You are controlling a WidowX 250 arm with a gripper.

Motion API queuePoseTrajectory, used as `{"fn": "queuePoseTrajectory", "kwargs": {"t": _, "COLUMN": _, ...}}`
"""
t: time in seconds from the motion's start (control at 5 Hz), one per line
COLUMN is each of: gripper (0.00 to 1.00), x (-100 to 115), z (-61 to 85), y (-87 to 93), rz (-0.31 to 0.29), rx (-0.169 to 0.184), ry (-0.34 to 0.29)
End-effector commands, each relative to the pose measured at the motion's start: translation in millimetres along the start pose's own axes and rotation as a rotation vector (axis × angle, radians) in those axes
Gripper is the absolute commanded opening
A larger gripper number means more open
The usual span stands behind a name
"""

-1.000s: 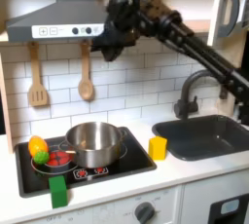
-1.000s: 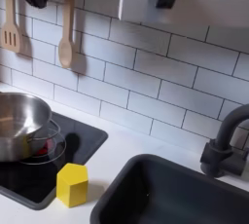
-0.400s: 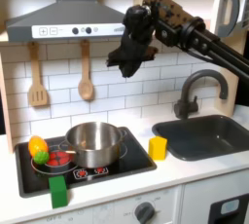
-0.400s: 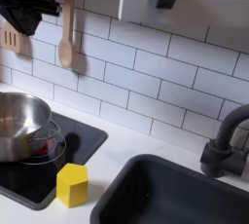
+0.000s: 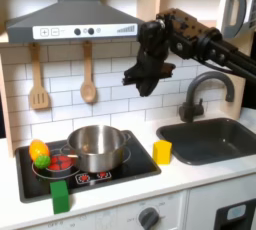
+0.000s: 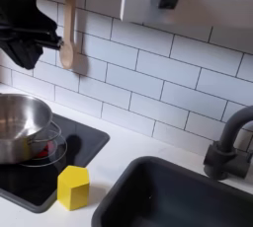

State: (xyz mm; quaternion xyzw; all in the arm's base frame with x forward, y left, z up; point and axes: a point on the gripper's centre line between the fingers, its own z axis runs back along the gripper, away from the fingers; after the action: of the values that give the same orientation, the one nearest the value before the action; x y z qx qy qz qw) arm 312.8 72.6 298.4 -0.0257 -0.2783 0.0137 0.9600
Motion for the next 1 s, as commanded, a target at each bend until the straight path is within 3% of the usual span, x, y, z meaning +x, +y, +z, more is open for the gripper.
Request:
{"fn": "queuePoseTrajectory", "kwargs": {"t": 0.0, "gripper": 0.00, "x": -33, "z": -24.3, "y": -17.3, "rz": -0.034, "rx": -0.027, "ry": 0.133}}
{"fn": "queuePoseTrajectory", "kwargs": {"t": 0.2, "gripper": 1.00, "x": -46, "z": -37.9, "y": -27.3, "rz": -0.052, "rx": -0.040, "ry": 0.203}}
{"fn": "queuePoseTrajectory", "kwargs": {"t": 0.8, "gripper": 1.00, "x": -69, "z": -58.5, "y": -45.5, "rz": -0.089, "rx": -0.057, "ry": 0.291}}
